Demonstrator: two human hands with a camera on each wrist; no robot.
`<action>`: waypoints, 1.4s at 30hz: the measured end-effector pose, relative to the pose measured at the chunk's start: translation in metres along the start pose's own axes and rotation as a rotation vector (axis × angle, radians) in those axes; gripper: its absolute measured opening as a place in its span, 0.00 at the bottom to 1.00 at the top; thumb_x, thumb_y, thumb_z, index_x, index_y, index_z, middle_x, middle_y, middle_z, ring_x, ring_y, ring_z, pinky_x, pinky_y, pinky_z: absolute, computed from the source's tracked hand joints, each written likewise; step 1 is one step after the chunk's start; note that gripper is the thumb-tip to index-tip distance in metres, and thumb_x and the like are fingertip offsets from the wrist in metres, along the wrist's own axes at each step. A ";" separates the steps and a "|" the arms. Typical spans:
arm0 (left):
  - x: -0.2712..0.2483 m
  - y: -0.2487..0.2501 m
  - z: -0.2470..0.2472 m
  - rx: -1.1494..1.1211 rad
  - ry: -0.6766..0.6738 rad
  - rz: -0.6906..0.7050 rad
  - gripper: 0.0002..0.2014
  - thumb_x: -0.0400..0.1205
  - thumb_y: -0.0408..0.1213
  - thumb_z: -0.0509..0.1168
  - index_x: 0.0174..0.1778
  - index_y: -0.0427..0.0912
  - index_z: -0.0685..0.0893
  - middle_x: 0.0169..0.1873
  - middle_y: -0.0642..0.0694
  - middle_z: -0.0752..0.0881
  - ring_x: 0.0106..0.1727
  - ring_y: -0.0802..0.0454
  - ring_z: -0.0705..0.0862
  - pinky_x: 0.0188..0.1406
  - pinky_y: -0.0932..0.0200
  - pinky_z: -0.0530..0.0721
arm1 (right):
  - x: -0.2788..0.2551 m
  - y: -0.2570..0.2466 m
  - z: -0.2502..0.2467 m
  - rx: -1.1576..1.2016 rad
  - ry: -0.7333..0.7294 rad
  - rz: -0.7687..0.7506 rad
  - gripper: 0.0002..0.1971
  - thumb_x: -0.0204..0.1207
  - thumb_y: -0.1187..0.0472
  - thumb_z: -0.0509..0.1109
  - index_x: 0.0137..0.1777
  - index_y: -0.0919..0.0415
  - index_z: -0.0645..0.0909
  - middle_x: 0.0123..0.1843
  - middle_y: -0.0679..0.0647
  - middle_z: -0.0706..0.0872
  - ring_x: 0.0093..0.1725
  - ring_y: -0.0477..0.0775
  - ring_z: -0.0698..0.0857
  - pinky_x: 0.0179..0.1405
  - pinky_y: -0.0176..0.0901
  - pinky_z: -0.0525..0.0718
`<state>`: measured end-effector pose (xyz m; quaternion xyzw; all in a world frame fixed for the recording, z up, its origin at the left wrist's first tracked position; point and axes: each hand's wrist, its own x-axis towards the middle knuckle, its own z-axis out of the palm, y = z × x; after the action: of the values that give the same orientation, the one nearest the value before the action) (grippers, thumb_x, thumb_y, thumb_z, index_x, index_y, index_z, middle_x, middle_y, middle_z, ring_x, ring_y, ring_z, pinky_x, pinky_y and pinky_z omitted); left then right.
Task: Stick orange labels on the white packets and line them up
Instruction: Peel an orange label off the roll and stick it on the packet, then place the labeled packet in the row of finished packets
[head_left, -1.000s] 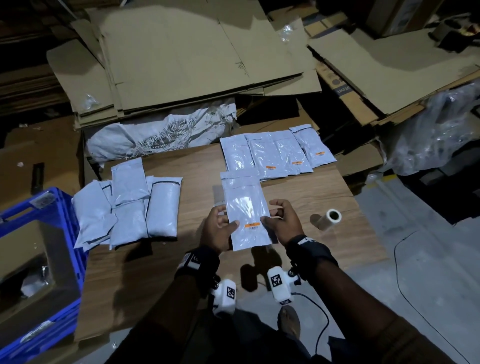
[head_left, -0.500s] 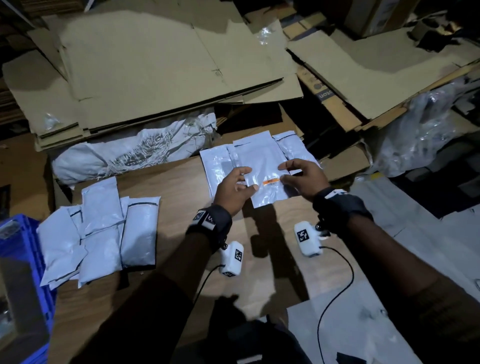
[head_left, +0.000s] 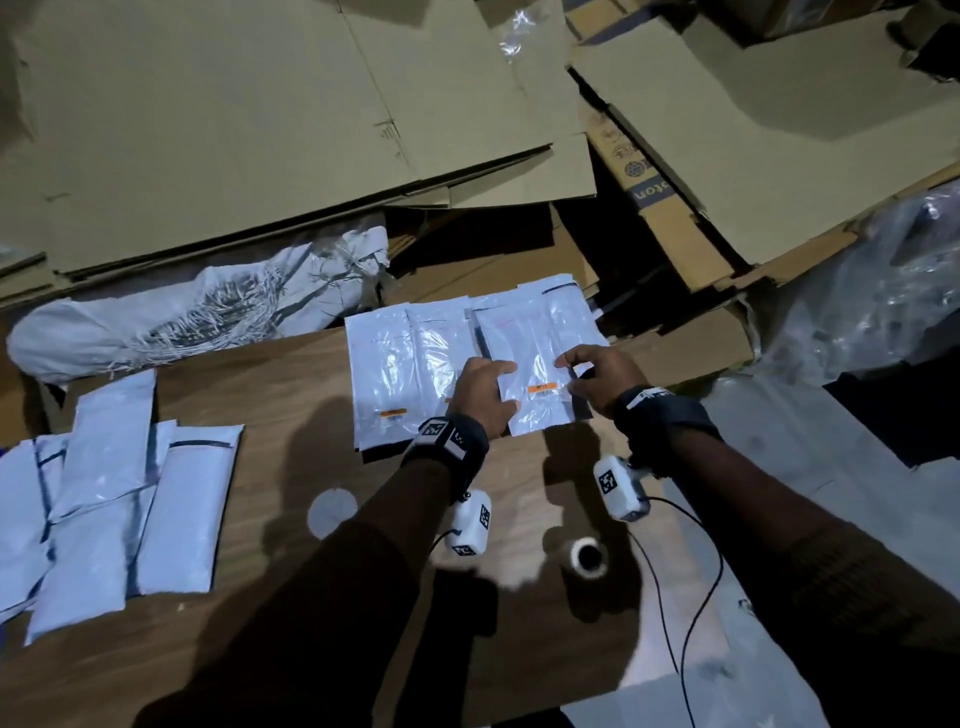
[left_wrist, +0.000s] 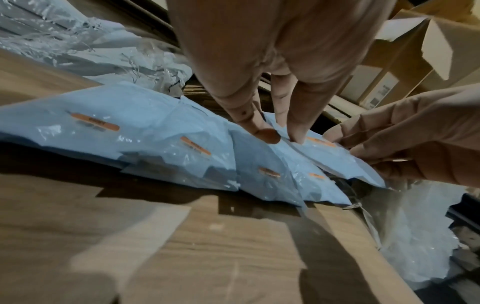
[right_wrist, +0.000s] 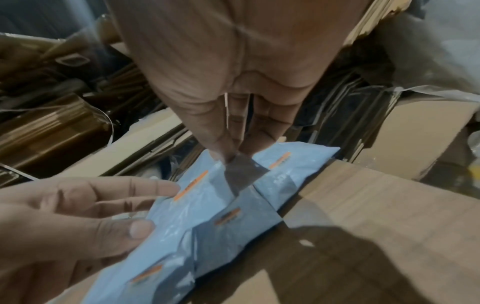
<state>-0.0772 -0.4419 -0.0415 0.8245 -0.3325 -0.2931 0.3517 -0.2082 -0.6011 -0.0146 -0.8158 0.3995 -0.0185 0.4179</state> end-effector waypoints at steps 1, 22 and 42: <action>0.005 -0.002 0.005 0.016 -0.006 -0.007 0.27 0.79 0.29 0.76 0.75 0.43 0.82 0.73 0.41 0.73 0.70 0.40 0.80 0.70 0.46 0.82 | 0.007 0.006 0.002 -0.011 -0.005 0.001 0.16 0.78 0.75 0.72 0.58 0.55 0.89 0.50 0.53 0.86 0.38 0.53 0.83 0.40 0.42 0.81; 0.033 -0.042 0.027 0.213 0.066 -0.011 0.30 0.78 0.33 0.77 0.78 0.47 0.80 0.79 0.42 0.62 0.76 0.41 0.72 0.73 0.46 0.80 | 0.037 0.023 0.019 0.010 0.005 -0.056 0.16 0.78 0.74 0.70 0.62 0.61 0.90 0.67 0.57 0.85 0.62 0.59 0.86 0.55 0.37 0.78; -0.169 -0.124 -0.119 -0.073 0.192 0.101 0.13 0.73 0.44 0.73 0.53 0.50 0.92 0.51 0.52 0.85 0.49 0.53 0.88 0.52 0.68 0.82 | -0.149 -0.138 0.101 0.286 -0.120 -0.195 0.06 0.79 0.64 0.77 0.43 0.52 0.86 0.43 0.43 0.88 0.33 0.38 0.83 0.36 0.29 0.76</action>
<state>-0.0521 -0.2025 -0.0268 0.8176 -0.3276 -0.2064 0.4262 -0.1853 -0.3886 0.0615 -0.7825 0.2859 -0.0669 0.5491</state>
